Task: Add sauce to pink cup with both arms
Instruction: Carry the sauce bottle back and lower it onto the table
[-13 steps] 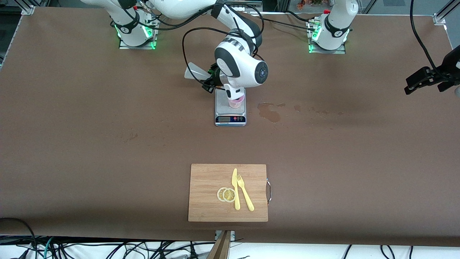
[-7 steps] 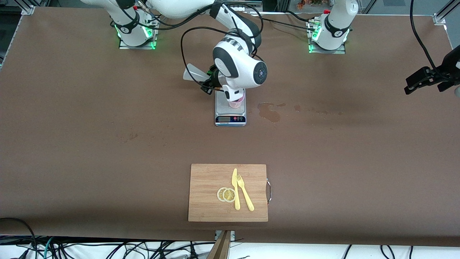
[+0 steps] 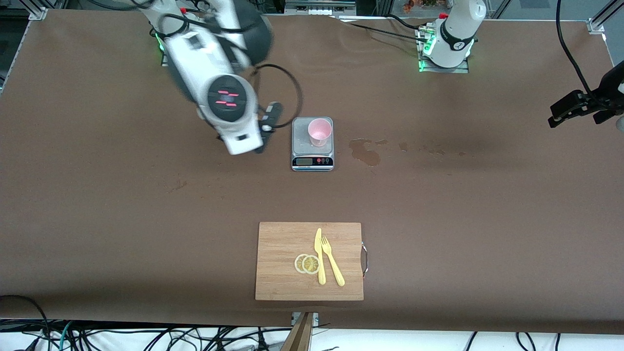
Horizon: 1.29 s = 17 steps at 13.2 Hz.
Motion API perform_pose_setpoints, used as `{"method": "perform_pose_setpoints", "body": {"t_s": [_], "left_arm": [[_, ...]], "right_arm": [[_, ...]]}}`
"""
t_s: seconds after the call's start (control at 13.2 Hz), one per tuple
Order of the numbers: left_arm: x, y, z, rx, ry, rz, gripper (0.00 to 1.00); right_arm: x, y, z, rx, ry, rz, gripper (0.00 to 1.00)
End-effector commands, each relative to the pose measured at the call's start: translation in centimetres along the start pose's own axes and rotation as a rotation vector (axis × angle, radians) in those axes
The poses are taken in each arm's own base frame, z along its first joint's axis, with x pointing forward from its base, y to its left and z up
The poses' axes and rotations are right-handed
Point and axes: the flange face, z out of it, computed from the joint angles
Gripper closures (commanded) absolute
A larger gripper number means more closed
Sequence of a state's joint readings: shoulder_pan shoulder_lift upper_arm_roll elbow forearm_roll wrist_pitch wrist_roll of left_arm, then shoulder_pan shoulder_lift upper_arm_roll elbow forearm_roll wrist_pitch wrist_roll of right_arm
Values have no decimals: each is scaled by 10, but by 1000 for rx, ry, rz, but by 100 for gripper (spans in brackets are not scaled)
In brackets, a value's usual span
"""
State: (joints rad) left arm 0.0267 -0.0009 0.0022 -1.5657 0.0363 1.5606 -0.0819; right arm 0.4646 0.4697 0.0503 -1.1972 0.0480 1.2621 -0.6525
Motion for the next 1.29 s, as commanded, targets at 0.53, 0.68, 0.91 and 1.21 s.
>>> {"method": "perform_pose_setpoints", "body": {"t_s": [0.53,0.68,0.91,1.21], "left_arm": [[0,-3,-5,4,-6,7,0],[0,-2,-5,4,-6,9,0],[0,-3,-6,4,-5,7,0],[0,-3,-5,4,-6,7,0]], "right_arm": [[-250,185,15,88,561,-256,100],[-282,212,52,88,695,-310,100],[-312,259,130,88,895,-413,100],[-323,309,244,52,1100,-497,100]]}}
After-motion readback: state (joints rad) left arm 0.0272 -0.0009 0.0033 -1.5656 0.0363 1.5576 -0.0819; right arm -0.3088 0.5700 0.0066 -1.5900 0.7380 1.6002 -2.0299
